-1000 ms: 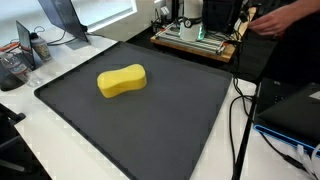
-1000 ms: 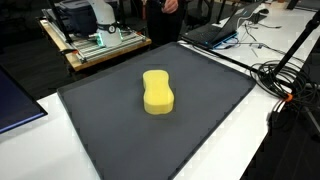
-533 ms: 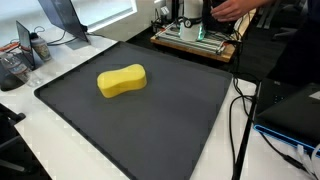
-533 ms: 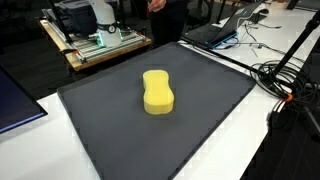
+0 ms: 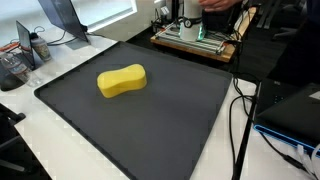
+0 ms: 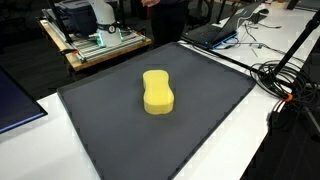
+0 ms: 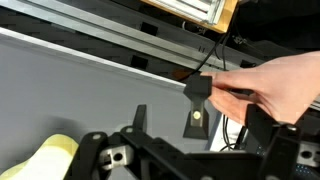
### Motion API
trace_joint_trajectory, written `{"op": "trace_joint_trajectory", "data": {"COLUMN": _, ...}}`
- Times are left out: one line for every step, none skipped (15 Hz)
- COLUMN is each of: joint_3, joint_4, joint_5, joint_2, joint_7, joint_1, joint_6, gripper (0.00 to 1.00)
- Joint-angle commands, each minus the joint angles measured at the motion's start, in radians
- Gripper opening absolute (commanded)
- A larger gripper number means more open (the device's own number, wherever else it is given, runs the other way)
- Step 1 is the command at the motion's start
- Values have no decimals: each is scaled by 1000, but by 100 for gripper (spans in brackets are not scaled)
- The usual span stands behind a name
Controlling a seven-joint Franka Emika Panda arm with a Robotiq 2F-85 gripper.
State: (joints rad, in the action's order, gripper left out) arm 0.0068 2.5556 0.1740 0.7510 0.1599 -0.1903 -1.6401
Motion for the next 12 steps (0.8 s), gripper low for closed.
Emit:
{"op": "trace_joint_trajectory", "data": {"joint_3": -33, "joint_4": -17, "joint_5": 15, "joint_2": 0, "joint_7": 57, "joint_1": 21, "joint_6": 26, "gripper": 100}}
{"op": "trace_joint_trajectory", "data": {"joint_3": -42, "joint_4": -17, "joint_5": 15, "joint_2": 1, "joint_7": 65, "joint_1": 24, "joint_6": 26, "gripper": 98}}
{"op": "trace_joint_trajectory", "data": {"joint_3": -50, "joint_4": -19, "joint_5": 11, "joint_2": 0, "joint_7": 74, "joint_1": 29, "joint_6": 30, "gripper": 83}}
{"op": "trace_joint_trajectory", "data": {"joint_3": -56, "joint_4": -19, "joint_5": 8, "joint_2": 0, "joint_7": 79, "joint_1": 33, "joint_6": 30, "gripper": 76}}
{"op": "trace_joint_trajectory", "data": {"joint_3": -63, "joint_4": -19, "joint_5": 7, "joint_2": 1, "joint_7": 87, "joint_1": 38, "joint_6": 31, "gripper": 68}}
{"op": "trace_joint_trajectory", "data": {"joint_3": -68, "joint_4": -20, "joint_5": 4, "joint_2": 0, "joint_7": 92, "joint_1": 44, "joint_6": 31, "gripper": 61}}
{"op": "trace_joint_trajectory", "data": {"joint_3": -72, "joint_4": -20, "joint_5": 1, "joint_2": 0, "joint_7": 97, "joint_1": 50, "joint_6": 33, "gripper": 54}}
{"op": "trace_joint_trajectory", "data": {"joint_3": -75, "joint_4": -21, "joint_5": -1, "joint_2": -2, "joint_7": 102, "joint_1": 54, "joint_6": 35, "gripper": 46}}
{"op": "trace_joint_trajectory", "data": {"joint_3": -78, "joint_4": -21, "joint_5": -2, "joint_2": -2, "joint_7": 106, "joint_1": 59, "joint_6": 36, "gripper": 40}}
{"op": "trace_joint_trajectory", "data": {"joint_3": -80, "joint_4": -21, "joint_5": -4, "joint_2": -3, "joint_7": 110, "joint_1": 64, "joint_6": 39, "gripper": 32}}
{"op": "trace_joint_trajectory", "data": {"joint_3": -82, "joint_4": -22, "joint_5": -5, "joint_2": -4, "joint_7": 115, "joint_1": 68, "joint_6": 40, "gripper": 26}}
{"op": "trace_joint_trajectory", "data": {"joint_3": -83, "joint_4": -24, "joint_5": -5, "joint_2": -6, "joint_7": 116, "joint_1": 71, "joint_6": 42, "gripper": 17}}
